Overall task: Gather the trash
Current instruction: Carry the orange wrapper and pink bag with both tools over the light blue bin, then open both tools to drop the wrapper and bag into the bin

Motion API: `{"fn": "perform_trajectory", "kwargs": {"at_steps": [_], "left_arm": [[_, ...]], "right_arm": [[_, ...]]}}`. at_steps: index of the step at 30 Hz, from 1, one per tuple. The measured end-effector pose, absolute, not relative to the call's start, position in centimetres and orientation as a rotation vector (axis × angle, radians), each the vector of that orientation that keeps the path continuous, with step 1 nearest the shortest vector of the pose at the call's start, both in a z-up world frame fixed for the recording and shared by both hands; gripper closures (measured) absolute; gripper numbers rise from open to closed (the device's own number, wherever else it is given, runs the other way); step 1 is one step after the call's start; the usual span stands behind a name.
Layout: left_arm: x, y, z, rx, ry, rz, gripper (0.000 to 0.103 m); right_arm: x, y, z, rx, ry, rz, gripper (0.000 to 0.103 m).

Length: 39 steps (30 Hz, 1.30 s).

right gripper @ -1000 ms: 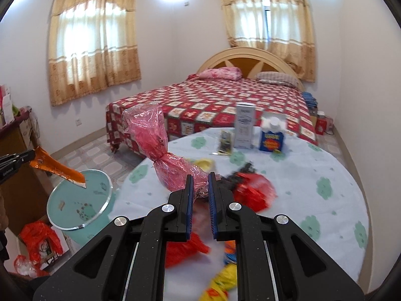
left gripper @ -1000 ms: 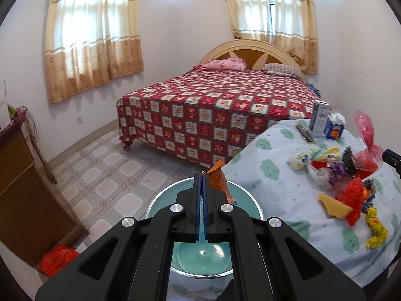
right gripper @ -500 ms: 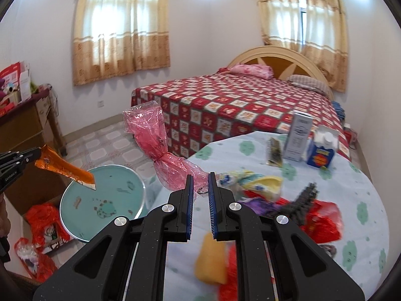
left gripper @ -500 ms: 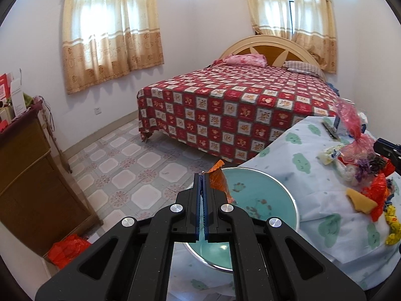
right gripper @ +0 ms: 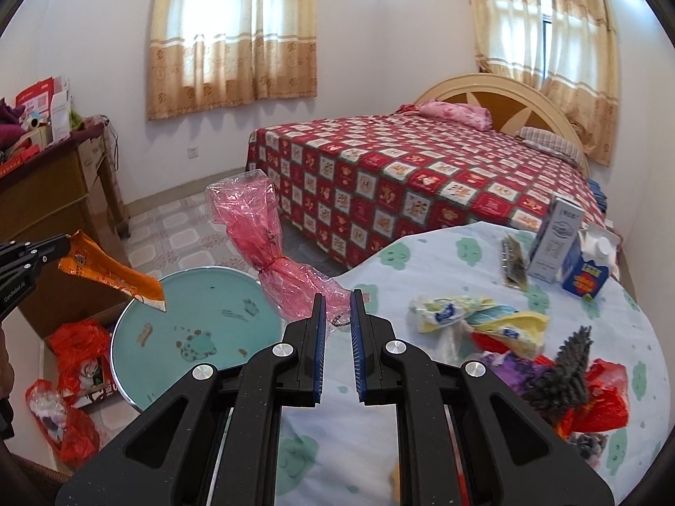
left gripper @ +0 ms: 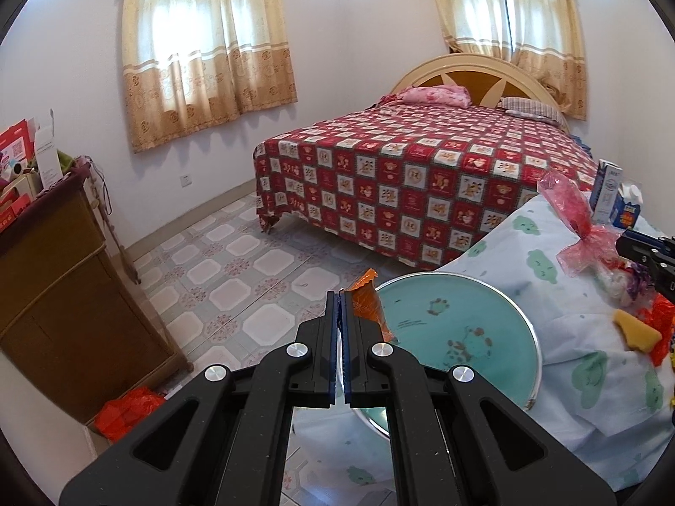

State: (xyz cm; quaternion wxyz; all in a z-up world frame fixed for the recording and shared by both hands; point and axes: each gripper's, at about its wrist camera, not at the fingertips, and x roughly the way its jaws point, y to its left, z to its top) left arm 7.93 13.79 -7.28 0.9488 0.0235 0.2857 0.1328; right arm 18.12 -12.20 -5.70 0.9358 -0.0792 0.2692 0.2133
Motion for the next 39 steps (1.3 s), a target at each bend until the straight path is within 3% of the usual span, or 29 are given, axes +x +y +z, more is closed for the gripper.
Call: {"fn": "perform_trajectory", "kwargs": {"at_steps": [29, 34, 36, 38, 39], "left_arm": [[8.0, 14.2, -7.9, 0.022, 0.603, 0.28, 0.101], [8.2, 13.6, -8.3, 0.022, 0.619, 0.253, 0.098], [8.3, 13.3, -8.4, 0.021, 0.626, 0.241, 0.09], [8.2, 13.1, -8.4, 0.024, 0.624, 0.238, 0.065], [8.2, 13.0, -8.5, 0.029, 0.62, 0.237, 0.064]], "right_arm": [[18.7, -8.3, -8.0, -0.226, 0.605, 0.508, 0.091], [18.9, -7.6, -8.7, -0.232, 0.626, 0.537, 0.087], [19.0, -7.3, -9.1, -0.232, 0.634, 0.54, 0.083], [19.1, -7.3, -9.3, -0.225, 0.643, 0.545, 0.071], [19.2, -7.4, -9.5, -0.221, 0.648, 0.542, 0.068]]}}
